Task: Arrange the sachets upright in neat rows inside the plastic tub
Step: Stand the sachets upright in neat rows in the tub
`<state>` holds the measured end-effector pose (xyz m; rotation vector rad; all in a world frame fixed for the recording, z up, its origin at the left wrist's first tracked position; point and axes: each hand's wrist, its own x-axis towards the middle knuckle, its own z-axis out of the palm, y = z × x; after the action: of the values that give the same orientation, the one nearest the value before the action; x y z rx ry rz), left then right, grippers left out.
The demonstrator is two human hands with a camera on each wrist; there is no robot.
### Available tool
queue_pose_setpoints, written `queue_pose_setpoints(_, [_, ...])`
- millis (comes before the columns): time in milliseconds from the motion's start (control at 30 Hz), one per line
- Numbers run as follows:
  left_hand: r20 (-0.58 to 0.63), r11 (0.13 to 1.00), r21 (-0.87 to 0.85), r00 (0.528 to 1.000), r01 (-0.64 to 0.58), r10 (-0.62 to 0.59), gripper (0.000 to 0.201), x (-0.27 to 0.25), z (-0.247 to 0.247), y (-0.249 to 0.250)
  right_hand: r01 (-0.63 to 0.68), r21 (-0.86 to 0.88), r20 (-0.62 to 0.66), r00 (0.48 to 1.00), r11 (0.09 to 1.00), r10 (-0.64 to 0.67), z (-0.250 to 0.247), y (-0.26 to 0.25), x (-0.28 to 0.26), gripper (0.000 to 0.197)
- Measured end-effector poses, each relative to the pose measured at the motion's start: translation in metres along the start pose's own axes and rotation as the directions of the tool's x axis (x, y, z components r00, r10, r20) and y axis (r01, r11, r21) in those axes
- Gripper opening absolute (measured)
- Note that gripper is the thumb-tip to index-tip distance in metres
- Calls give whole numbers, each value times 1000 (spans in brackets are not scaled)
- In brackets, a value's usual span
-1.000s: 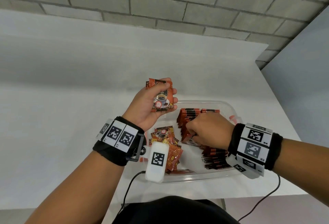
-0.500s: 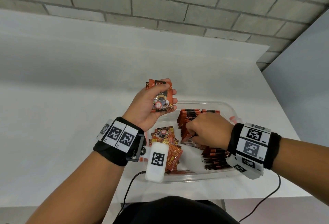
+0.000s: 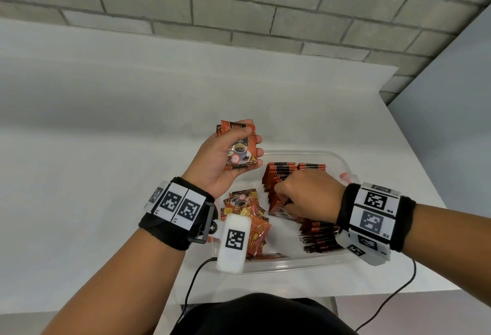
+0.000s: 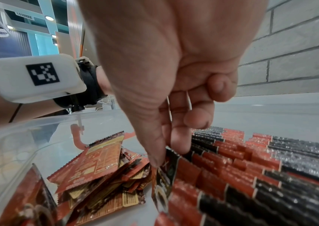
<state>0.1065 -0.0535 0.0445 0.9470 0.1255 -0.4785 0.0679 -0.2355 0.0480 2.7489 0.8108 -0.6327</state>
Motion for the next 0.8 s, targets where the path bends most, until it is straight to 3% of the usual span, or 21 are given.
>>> queue_pose_setpoints(233, [-3,1000,-20,1000,13,-13,15,0,-1,-2,-13,91,-63,998,996,19,2,6,-1,14])
queue_pose_setpoints(367, [33,997,-40,998,59,-58,17,-2,0,-1,-78,294,-188,972,953,138,-16,21,-11,23])
queue_pose_setpoints(433, [56,998,3,996,69,-69,20,-4,1,-1,-97,463,-278,928,881,248,-27,31,-16,21])
queue_pose_setpoints(533, [78,990,119,994,71,-80,35,-4,4,-3,-40,754,-327,842,656,428,-41,36,-24,18])
queue_pose_setpoints(633, [120,984,168,990,60,-81,46,-5,12,-8,29,886,-248,873,464,419,-46,26,-27,28])
queue_pose_setpoints(700, [142,984,171,987,45,-70,42,-5,17,-10,62,913,-233,890,403,391,-41,20,-26,33])
queue_pose_setpoints(800, [165,981,188,983,45,-77,35,-6,22,-11,117,935,-263,862,335,433,-37,19,-24,25])
